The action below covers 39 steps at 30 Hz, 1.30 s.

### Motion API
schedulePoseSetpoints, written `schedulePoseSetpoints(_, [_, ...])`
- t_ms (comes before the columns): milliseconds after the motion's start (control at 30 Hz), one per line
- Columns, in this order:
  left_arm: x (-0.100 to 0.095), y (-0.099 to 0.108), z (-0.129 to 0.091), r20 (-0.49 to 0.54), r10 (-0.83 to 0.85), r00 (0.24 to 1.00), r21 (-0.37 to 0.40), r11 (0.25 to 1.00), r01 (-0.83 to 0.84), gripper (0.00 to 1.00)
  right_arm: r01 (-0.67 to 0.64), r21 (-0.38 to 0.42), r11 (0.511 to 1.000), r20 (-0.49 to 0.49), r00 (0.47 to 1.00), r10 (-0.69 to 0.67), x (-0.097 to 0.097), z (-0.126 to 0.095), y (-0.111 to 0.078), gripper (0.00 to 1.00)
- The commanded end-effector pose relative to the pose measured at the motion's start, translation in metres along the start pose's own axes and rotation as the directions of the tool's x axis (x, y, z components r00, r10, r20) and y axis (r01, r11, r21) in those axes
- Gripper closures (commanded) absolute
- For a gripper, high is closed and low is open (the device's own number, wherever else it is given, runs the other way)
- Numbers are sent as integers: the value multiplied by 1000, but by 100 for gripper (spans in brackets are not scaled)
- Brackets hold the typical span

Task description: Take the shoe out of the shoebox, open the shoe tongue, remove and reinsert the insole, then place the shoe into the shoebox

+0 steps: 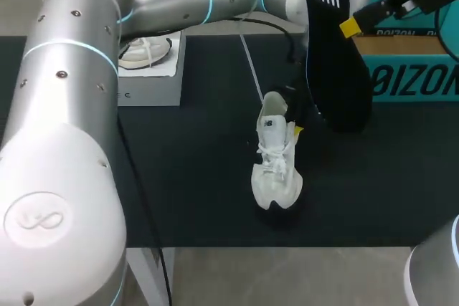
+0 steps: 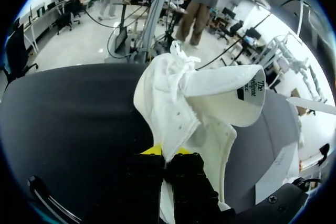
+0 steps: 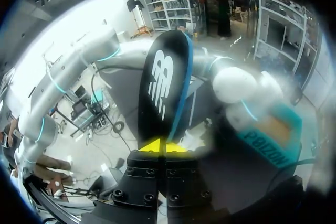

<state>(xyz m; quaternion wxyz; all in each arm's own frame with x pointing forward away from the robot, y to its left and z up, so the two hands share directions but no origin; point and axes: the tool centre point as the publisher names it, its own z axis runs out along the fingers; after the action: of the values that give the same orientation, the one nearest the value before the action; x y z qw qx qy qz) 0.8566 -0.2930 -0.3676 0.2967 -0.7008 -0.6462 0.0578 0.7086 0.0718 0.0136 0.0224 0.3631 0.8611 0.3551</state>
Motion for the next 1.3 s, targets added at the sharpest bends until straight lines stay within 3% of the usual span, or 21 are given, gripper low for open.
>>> schedulePoseSetpoints(33, [-4,6,-1,-84,-10,996,12,1000,11,100,-1,6,1000,0,1000,1,-1,1,3,100])
schedulePoseSetpoints(267, [-5,8,6,-75,-17,997,16,1000,18,100,-1,6,1000,0,1000,1,-1,1,3,100])
schedulePoseSetpoints(333, [-6,7,7,-65,-17,998,14,1000,18,38,-1,6,1000,0,1000,1,-1,1,3,100])
schedulePoseSetpoints(367, [-7,7,7,-61,-14,998,16,1000,15,0,-1,6,1000,0,1000,1,-1,1,3,100])
schedulePoseSetpoints(700, [-3,-2,-4,19,-19,1000,-5,1000,19,0,-1,6,1000,0,1000,1,-1,1,3,100])
schedulePoseSetpoints(833, [6,-8,-31,182,-5,983,-62,998,16,0,-1,6,1000,0,1000,1,-1,1,3,100])
schedulePoseSetpoints(933, [17,-12,-56,379,29,925,-145,989,28,0,-1,6,1000,0,1000,1,-1,1,3,100])
schedulePoseSetpoints(1067, [41,-20,-85,660,128,740,-260,964,65,0,-1,6,1000,0,1000,1,-1,1,3,100])
schedulePoseSetpoints(1167, [62,-25,-96,798,203,568,-310,946,97,0,-1,6,1000,0,1000,1,-1,1,3,100])
schedulePoseSetpoints(1300, [86,-27,-101,907,256,336,-312,942,124,0,-1,6,1000,0,1000,1,-1,1,3,100])
